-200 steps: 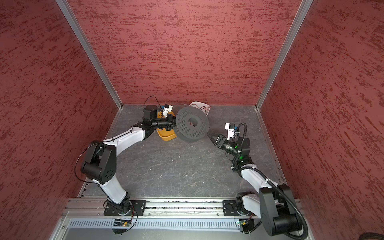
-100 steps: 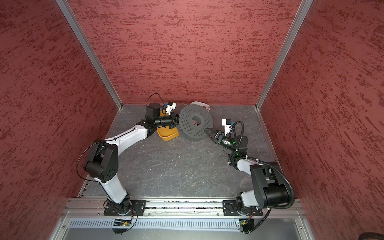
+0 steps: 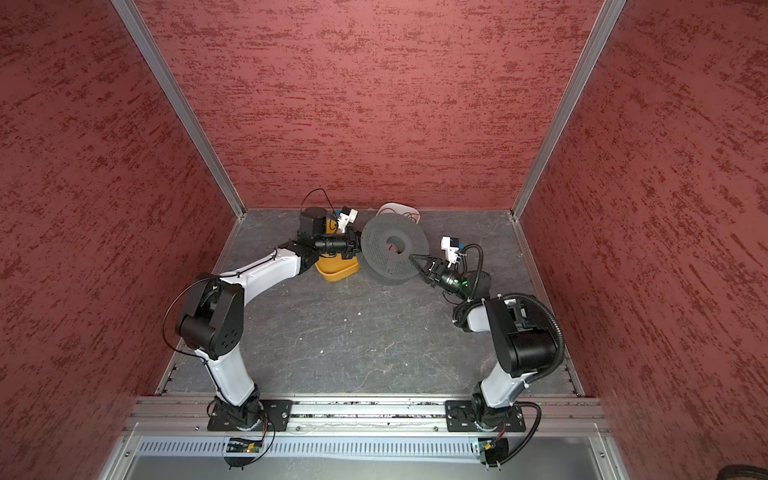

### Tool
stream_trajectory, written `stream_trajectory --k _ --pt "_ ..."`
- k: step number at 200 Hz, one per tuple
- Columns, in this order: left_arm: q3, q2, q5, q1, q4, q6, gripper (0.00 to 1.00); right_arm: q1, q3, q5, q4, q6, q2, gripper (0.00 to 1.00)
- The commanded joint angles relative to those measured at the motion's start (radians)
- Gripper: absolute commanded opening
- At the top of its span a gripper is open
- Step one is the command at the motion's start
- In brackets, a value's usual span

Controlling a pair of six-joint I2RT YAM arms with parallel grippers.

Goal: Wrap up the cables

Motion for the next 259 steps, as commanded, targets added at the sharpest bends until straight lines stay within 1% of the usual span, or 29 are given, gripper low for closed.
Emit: stream_trajectory --k 1,23,66,78,93,118,139,160,185,205,223,259 --pt "0.048 -0.012 0.014 -0.016 -0.023 0.046 0.00 -0.001 0.027 0.005 0.107 0.022 0.002 0.14" --pt "0.046 -0.009 0.006 -0.013 -0.044 0.056 0.07 -0.002 0.030 0.017 0.107 0.033 0.006 0.00" --pt "0.037 -0.010 0.002 0.000 -0.069 0.066 0.17 -0.002 0.042 0.038 0.107 0.078 0.016 0.00" --pt "0.032 -0.012 0.002 0.005 -0.069 0.071 0.18 -0.002 0.046 0.040 0.107 0.091 0.008 0.00" --pt "0.018 -0.013 -0.002 0.011 -0.068 0.073 0.23 -0.006 0.048 0.043 0.105 0.112 0.000 0.00" --pt "0.004 -0.013 0.001 0.022 -0.069 0.078 0.27 -0.012 0.035 0.060 0.107 0.148 -0.001 0.00" --pt "0.004 -0.021 -0.004 0.026 -0.113 0.107 0.30 -0.021 0.019 0.068 0.107 0.151 -0.002 0.00" --pt "0.004 -0.034 -0.019 0.030 -0.165 0.145 0.38 -0.029 -0.001 0.069 0.107 0.156 -0.014 0.00" --pt "-0.007 -0.045 -0.028 0.032 -0.179 0.160 0.51 -0.041 -0.020 0.067 0.107 0.165 -0.034 0.00" --pt "-0.011 -0.045 -0.028 0.031 -0.181 0.162 0.59 -0.053 -0.039 0.069 0.107 0.172 -0.048 0.00" --pt "-0.016 -0.046 -0.028 0.030 -0.183 0.162 0.63 -0.063 -0.056 0.075 0.107 0.183 -0.054 0.00" --pt "-0.013 -0.041 -0.033 0.030 -0.211 0.178 0.67 -0.090 -0.077 0.073 0.108 0.202 -0.074 0.00"
